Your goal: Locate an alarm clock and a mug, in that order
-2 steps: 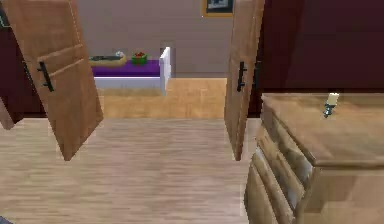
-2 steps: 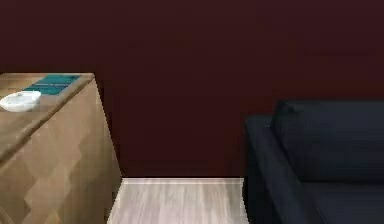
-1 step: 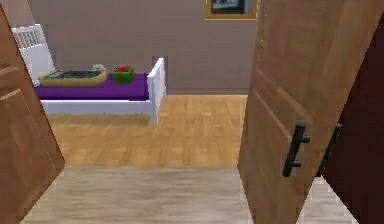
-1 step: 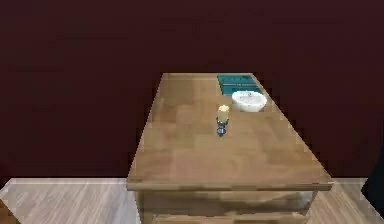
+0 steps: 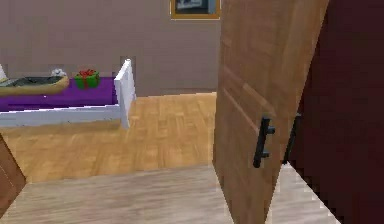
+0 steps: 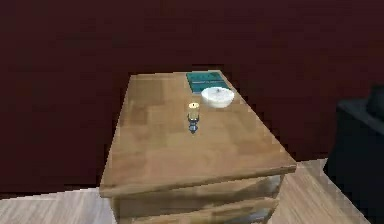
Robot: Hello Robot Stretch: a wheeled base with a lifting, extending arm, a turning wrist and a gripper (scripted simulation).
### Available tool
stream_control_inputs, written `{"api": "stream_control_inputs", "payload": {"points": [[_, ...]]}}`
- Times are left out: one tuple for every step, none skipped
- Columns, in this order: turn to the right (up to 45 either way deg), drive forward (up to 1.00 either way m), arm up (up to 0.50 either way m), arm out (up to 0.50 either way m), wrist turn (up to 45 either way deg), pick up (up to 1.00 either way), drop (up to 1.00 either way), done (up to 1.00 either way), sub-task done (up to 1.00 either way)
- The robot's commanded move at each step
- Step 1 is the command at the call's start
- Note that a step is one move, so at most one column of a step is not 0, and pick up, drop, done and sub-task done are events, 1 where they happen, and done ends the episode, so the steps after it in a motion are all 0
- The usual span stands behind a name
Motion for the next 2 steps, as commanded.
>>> {"api": "stream_control_inputs", "payload": {"points": [[0.0, 0.3, 0.0, 0.0, 0.0, 0.0, 0.0, 0.0, 0.0], [-3.0, 0.0, 0.0, 0.0, 0.0, 0.0, 0.0, 0.0, 0.0]]}}
